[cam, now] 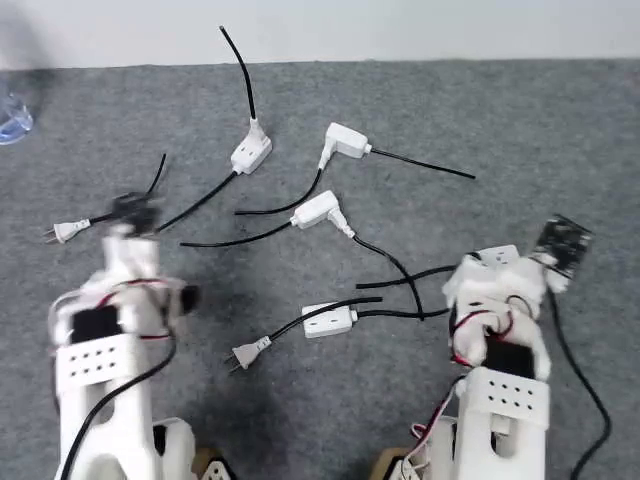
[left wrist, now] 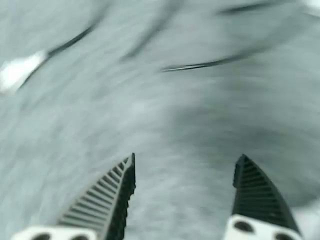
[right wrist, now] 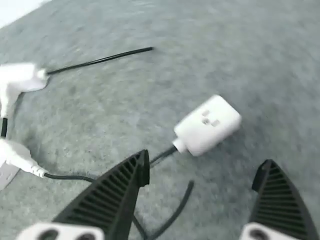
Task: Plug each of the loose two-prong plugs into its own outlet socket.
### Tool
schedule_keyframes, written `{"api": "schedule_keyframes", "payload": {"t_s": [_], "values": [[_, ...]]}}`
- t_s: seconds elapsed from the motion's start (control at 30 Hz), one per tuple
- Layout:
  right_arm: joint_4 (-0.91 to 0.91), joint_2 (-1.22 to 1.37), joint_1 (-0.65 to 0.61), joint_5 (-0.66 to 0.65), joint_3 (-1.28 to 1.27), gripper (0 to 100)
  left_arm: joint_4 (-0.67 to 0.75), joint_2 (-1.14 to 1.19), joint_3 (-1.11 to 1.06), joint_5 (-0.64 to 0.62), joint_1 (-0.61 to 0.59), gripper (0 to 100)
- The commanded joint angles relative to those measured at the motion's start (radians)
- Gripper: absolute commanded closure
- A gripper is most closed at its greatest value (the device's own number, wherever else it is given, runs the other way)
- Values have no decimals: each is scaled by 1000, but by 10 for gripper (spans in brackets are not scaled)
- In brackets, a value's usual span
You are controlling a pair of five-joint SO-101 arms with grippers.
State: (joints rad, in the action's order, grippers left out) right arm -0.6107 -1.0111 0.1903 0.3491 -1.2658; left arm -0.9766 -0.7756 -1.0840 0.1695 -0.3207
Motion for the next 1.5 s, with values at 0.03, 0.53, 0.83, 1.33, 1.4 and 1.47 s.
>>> {"api": "schedule_keyframes", "payload": {"t_s": [0.03,0.53,0.83,1.33,1.4,1.47], "values": [[-179,-4,-179,-457,137,666,242,-9,-154,-34,-232,705],[-398,22,-670,-1094,322,667,107,-8,-156,31,-479,705],[-346,414,-834,-1102,532,667,18,-8,-157,115,-592,705],[-521,1136,-1106,-1413,1026,667,153,-8,-108,-58,-862,705],[-561,1171,-1135,-1435,1056,667,169,-8,-108,-58,-922,705],[-605,1184,-1167,-1439,1073,667,187,-8,-110,-58,-979,705]]}}
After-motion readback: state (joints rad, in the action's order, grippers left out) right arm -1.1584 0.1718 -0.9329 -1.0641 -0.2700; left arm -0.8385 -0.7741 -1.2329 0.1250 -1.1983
